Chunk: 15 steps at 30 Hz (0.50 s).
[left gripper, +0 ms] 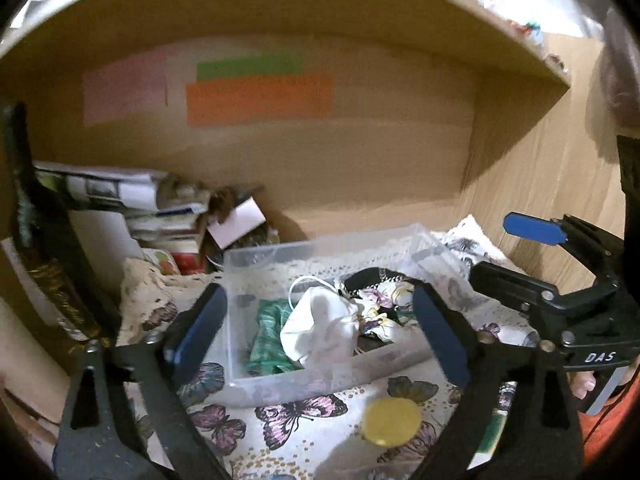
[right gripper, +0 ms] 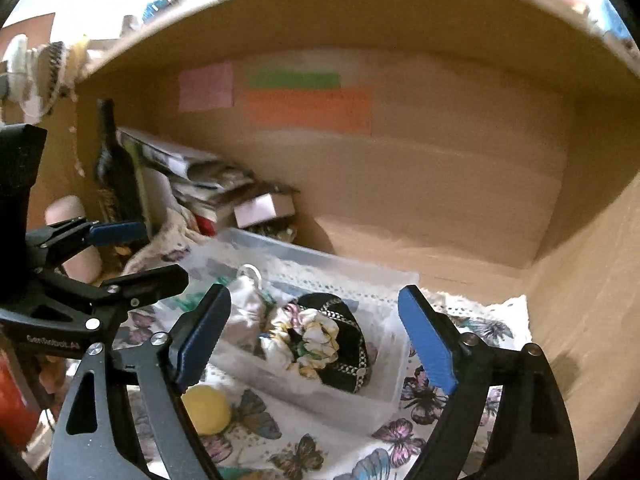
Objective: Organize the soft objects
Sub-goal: 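Grasp the bagged grey knit glove with the left gripper while the right gripper grasps the yellow-green sponge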
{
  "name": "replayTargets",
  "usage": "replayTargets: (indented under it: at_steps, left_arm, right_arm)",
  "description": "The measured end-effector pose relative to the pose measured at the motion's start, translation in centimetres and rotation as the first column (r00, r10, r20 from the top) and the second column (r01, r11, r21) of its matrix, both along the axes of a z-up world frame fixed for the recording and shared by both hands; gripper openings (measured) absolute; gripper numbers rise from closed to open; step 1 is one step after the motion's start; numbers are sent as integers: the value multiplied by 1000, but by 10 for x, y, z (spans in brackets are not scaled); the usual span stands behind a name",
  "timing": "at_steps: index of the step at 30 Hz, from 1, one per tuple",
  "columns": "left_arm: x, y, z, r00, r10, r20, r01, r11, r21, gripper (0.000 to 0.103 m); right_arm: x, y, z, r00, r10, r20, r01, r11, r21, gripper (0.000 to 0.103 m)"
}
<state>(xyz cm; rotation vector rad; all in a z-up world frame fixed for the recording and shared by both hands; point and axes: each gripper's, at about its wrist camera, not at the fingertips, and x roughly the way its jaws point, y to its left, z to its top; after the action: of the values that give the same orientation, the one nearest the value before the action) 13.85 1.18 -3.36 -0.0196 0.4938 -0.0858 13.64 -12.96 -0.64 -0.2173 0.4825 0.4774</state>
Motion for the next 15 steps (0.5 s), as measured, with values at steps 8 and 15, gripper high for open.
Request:
replayTargets:
  at_steps: [8, 15]
  left_arm:
    - [-41, 1, 0, 1000, 11, 22, -10, 1000, -9, 103]
    - [-59, 0, -35, 996, 18, -85, -22, 998, -50, 103]
  right_arm:
    - [-47, -11, -3, 999, 18, 35, -20, 998, 58, 103]
    - [-72, -16, -27, 1000, 11, -22, -9, 997, 80, 103]
